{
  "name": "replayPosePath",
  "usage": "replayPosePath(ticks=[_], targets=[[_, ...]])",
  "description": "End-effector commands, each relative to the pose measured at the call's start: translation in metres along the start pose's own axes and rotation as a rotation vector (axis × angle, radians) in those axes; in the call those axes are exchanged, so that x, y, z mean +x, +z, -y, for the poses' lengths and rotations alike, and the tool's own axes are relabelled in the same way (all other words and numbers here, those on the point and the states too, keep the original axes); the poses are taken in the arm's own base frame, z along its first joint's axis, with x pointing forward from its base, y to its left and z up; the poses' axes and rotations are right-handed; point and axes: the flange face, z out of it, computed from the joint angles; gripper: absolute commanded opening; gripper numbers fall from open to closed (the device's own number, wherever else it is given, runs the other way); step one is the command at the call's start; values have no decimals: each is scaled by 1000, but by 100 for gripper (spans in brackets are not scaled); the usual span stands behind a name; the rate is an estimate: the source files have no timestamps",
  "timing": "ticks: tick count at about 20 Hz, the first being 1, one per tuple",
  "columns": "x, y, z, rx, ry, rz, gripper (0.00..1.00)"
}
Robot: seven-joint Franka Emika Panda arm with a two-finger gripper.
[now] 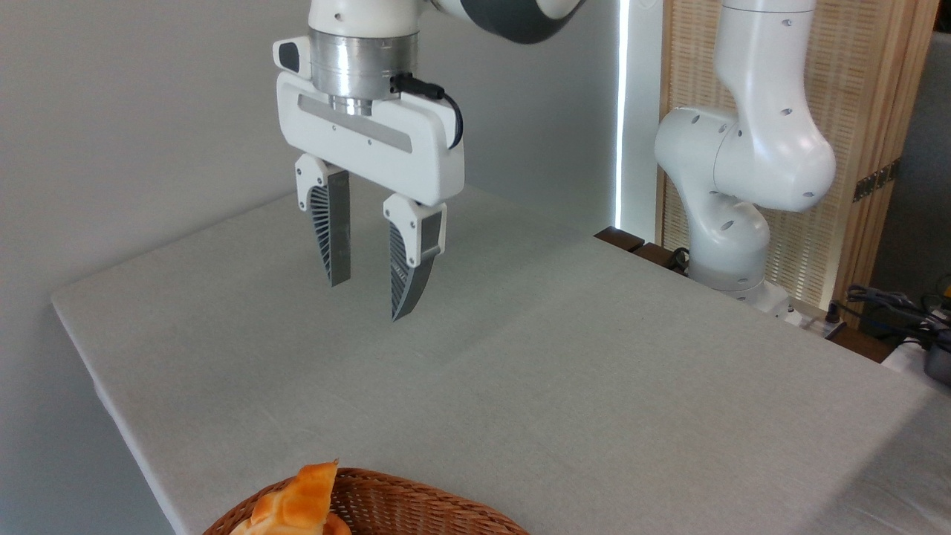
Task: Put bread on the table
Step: 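Lower the open gripper down into the wicker basket over the bread roll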
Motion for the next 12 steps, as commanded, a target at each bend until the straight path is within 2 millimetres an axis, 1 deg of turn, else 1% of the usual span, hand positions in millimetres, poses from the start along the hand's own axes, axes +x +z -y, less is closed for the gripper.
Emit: replayPosePath(ticks=[1,2,4,6,11,12], targets=[[5,25,28,15,-12,-34,100],[4,29,32,16,-16,-34,100],[3,41,52,44,-45,-60,100],[5,49,65,75,-60,-92,100],[18,55,83,178,-66,-212,100],[18,61,87,193,-66,-217,100]])
